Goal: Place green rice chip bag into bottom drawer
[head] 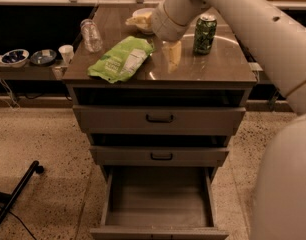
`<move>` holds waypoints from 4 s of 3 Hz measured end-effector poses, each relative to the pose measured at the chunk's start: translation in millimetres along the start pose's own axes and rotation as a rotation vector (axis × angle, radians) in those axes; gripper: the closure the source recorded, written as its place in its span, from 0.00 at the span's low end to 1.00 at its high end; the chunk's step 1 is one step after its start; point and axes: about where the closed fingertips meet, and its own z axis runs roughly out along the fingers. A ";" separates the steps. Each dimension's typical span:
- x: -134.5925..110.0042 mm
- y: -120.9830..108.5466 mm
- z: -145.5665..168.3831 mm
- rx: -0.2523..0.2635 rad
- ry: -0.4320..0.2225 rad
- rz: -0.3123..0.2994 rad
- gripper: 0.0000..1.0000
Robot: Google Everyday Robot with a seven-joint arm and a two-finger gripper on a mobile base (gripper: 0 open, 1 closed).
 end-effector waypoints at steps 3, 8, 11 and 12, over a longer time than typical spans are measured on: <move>12.7 -22.6 68.5 -0.026 -0.045 -0.043 0.34; -10.0 57.5 -29.7 0.157 -0.103 0.088 1.00; -109.1 256.8 17.4 -0.235 -0.161 0.394 1.00; -109.1 256.8 17.5 -0.235 -0.161 0.394 1.00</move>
Offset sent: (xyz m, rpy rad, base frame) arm 0.0646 0.0494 -0.0554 -0.0200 0.0279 0.0707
